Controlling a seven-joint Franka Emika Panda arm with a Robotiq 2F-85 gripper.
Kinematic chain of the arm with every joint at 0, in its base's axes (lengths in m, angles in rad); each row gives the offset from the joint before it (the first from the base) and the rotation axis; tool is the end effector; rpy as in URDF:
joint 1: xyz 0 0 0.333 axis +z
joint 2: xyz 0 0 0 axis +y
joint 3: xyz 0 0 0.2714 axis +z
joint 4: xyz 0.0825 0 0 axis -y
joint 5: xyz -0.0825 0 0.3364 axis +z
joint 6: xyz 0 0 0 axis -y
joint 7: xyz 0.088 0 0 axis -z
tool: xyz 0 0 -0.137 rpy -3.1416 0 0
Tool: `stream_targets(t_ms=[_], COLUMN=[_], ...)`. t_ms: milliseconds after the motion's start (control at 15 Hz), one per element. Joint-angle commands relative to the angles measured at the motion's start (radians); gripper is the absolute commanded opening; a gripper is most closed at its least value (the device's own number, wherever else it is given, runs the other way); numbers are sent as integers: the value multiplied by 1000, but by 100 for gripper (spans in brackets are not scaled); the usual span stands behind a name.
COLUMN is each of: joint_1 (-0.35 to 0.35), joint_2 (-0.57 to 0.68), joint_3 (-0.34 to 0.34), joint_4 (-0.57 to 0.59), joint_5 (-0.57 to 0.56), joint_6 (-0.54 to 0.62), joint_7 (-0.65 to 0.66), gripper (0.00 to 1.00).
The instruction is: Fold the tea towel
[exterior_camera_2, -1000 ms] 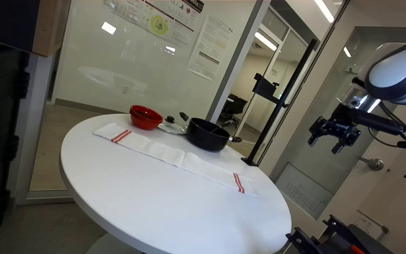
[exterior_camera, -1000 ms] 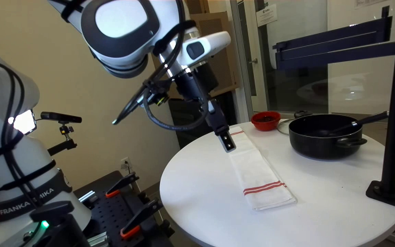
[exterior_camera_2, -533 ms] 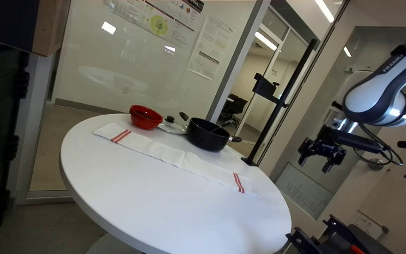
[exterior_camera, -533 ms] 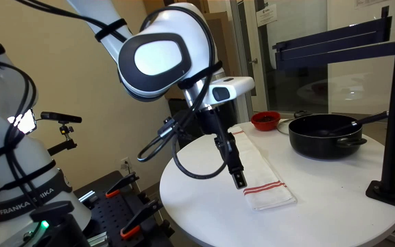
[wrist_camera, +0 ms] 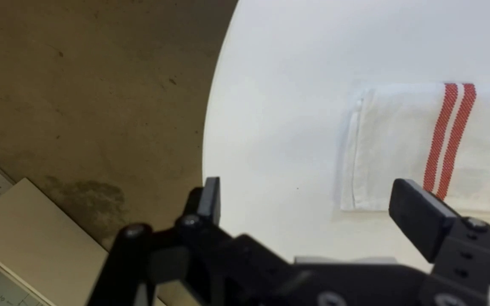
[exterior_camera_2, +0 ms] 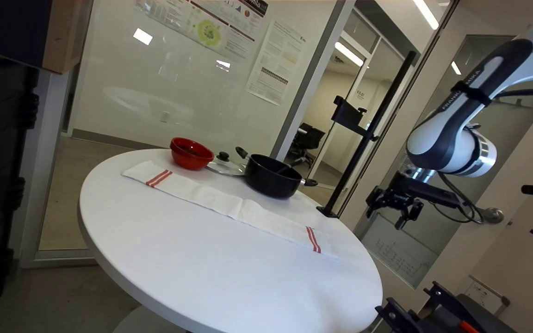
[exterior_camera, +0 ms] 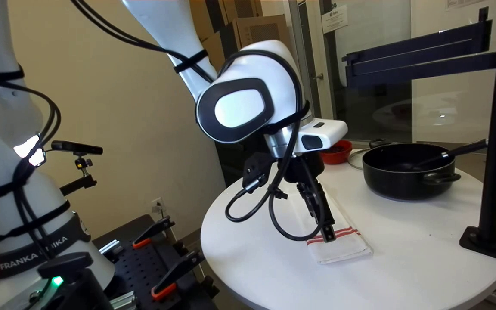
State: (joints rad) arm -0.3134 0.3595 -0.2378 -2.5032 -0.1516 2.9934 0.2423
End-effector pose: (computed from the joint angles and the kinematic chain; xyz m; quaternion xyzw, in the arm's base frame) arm 0.3843 -0.2358 0.1368 0.9479 -0.3060 0.0574 0.0668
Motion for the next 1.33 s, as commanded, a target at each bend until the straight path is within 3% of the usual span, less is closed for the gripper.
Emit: stream_targets(t_ms=[0, 267, 800, 1267], joint_1=[-37, -82, -80, -59], joint_2=[92, 183, 402, 530], joint_3=[101, 184, 135, 161], joint_4=[90, 197, 368, 461], joint_5=[154, 237, 226, 223], joint_6=[29, -3, -2, 10], joint_7=[-115, -203, -222, -227], gripper=[100, 100, 100, 100])
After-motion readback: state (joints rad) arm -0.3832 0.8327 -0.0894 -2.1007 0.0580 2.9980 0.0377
